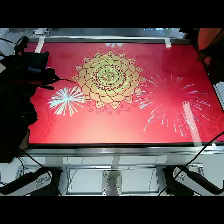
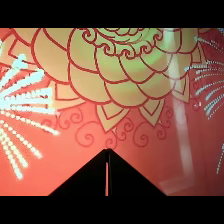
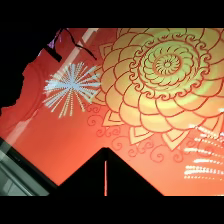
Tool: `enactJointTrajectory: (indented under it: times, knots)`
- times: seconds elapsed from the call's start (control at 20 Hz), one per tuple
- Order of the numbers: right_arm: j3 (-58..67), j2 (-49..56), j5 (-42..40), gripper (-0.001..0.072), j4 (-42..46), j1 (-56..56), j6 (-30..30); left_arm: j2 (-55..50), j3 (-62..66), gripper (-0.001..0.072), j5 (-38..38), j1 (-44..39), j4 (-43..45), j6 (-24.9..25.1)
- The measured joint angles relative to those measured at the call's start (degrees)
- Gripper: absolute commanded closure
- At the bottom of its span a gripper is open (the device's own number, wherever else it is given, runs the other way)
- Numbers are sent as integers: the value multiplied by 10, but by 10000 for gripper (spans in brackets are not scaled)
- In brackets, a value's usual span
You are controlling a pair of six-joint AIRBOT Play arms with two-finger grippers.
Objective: Fold the clothes and pants, and hang the long-sleeved shirts on hangers.
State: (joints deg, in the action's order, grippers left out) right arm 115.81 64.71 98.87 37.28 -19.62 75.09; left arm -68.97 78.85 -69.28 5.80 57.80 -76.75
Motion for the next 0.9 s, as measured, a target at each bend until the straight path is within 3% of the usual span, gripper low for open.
enactJointTrajectory:
  times: [0.5, 0.8, 0.85, 0.9]
  knots:
    - [0, 0, -129, 672, 6, 0, -40, -2, 0, 693, 36, 1, 14, 0]
    - [0, 0, -164, 671, 9, 0, -42, -3, 0, 682, 69, 31, 185, -9]
    - [0, 0, -166, 671, 9, 0, -42, -3, 0, 580, 71, 40, 211, -12]
    - [0, 0, -167, 643, 10, 0, -42, -4, 0, 359, 73, 52, 234, -16]
